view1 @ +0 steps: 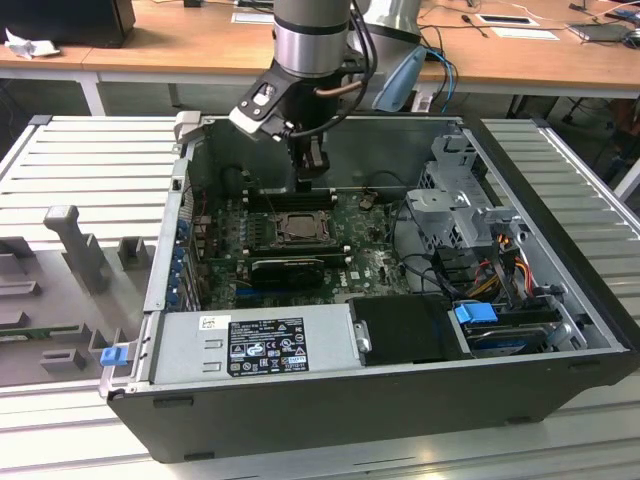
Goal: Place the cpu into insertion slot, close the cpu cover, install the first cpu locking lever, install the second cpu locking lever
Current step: 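Install the first cpu locking lever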
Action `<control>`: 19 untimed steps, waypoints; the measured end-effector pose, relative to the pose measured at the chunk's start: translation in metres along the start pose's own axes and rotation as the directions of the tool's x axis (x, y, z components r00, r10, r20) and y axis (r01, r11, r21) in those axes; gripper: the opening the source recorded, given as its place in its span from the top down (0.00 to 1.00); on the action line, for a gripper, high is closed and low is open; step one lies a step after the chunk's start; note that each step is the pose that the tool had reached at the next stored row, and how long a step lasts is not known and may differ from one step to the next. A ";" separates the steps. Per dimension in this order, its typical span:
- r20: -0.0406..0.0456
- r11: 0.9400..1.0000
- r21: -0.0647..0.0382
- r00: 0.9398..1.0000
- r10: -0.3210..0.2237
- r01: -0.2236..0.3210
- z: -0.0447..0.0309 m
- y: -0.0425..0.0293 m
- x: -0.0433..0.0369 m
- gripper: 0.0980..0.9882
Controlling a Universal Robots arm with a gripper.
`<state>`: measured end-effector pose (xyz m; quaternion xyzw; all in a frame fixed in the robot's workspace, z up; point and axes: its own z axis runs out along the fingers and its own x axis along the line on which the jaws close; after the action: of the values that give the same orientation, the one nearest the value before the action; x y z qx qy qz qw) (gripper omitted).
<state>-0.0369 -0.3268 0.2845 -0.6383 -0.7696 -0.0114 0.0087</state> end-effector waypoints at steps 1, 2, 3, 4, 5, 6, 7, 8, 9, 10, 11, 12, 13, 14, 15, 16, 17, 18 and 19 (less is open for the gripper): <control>0.000 1.000 0.000 1.000 -0.011 0.011 0.0001 0.0000 0.0000 0.99; 0.000 1.000 0.000 1.000 -0.017 0.017 0.0001 0.0000 0.0001 0.99; 0.000 1.000 0.001 1.000 -0.025 0.025 0.0001 0.0001 0.0002 0.99; 0.000 1.000 0.001 1.000 -0.031 0.031 0.0002 0.0001 0.0002 0.99; 0.000 0.999 0.001 0.999 -0.038 0.038 0.0002 0.0001 0.0002 0.99; 0.000 0.999 0.002 0.999 -0.052 0.052 0.0002 0.0001 0.0003 0.99; 0.000 0.998 0.002 0.998 -0.068 0.068 0.0002 0.0000 0.0003 0.99; -0.001 0.997 0.002 0.997 -0.081 0.081 0.0002 0.0001 0.0003 0.99; -0.001 0.996 0.003 0.996 -0.090 0.090 0.0002 0.0001 0.0003 0.99; -0.001 0.995 0.003 0.995 -0.101 0.101 0.0002 0.0001 0.0003 0.99; -0.001 0.994 0.003 0.994 -0.111 0.111 0.0002 0.0001 0.0002 0.99; -0.001 0.992 0.003 0.992 -0.124 0.124 0.0002 0.0001 0.0002 0.99; -0.001 0.990 0.004 0.990 -0.138 0.138 0.0002 0.0001 0.0003 0.99; -0.001 0.989 0.004 0.989 -0.146 0.146 0.0002 0.0001 0.0003 0.99; -0.001 0.988 0.004 0.988 -0.153 0.153 0.0002 0.0001 0.0003 0.99; -0.001 0.987 0.004 0.987 -0.160 0.160 0.0002 0.0001 0.0003 0.99; -0.001 0.986 0.005 0.986 -0.168 0.168 0.0002 0.0001 0.0003 0.99; -0.002 0.983 0.005 0.983 -0.183 0.183 0.0002 0.0001 0.0003 0.99; -0.002 0.982 0.005 0.982 -0.191 0.191 0.0002 0.0001 0.0002 0.99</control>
<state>-0.0368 -0.3265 0.2843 -0.5616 -0.8273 -0.0105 0.0098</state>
